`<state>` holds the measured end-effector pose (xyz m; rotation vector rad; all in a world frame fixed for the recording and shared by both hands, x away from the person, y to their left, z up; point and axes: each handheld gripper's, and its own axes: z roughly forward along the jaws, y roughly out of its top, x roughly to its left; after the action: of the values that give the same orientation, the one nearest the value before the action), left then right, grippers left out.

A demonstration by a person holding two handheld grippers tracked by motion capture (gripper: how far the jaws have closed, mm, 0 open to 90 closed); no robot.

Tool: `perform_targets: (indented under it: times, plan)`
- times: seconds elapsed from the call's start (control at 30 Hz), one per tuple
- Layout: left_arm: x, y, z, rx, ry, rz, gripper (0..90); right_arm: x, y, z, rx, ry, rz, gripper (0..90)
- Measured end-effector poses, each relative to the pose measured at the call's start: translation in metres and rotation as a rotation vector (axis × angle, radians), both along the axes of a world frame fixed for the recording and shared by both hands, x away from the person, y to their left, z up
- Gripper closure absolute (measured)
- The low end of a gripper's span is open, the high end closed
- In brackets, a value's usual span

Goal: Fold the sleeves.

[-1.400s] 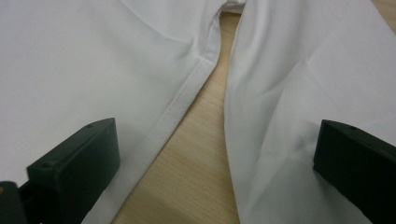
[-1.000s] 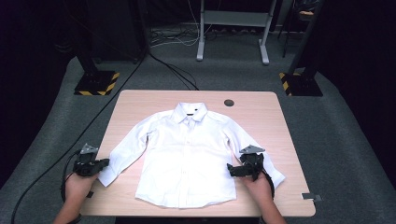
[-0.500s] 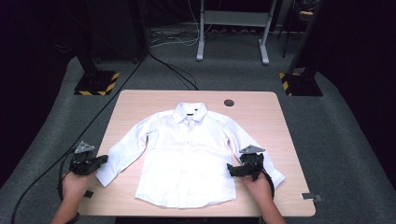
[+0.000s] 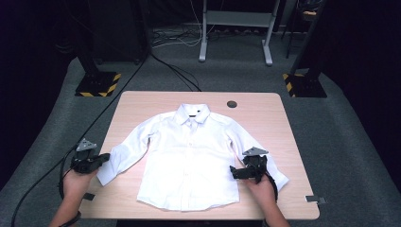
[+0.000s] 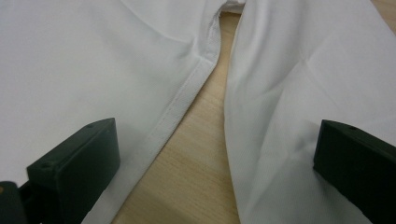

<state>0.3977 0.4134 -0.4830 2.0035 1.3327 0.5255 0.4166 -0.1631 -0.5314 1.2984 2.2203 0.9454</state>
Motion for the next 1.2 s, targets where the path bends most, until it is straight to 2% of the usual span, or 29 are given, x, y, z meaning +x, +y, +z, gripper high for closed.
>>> perform_targets:
  times: [0.2, 0.5, 0.87, 1.0, 1.2]
  plan:
    - [0.004, 0.002, 0.002, 0.011, 0.006, 0.003, 88.7, 0.0, 0.0, 0.0, 0.0, 0.0, 0.0, 0.0]
    - [0.011, 0.015, 0.018, 0.031, -0.01, 0.028, 88.6, 0.0, 0.0, 0.0, 0.0, -0.001, 0.0, 0.0]
    - [0.02, 0.014, 0.032, 0.029, -0.027, 0.031, 88.6, 0.0, 0.0, 0.0, -0.001, 0.0, 0.0, 0.0]
    - [0.02, 0.008, 0.042, 0.029, -0.054, 0.011, 88.6, 0.0, 0.0, 0.0, 0.0, -0.001, 0.0, 0.0]
    - [0.019, -0.009, 0.055, 0.059, -0.09, -0.04, 88.6, 0.0, 0.0, 0.0, 0.0, -0.001, 0.0, 0.0]
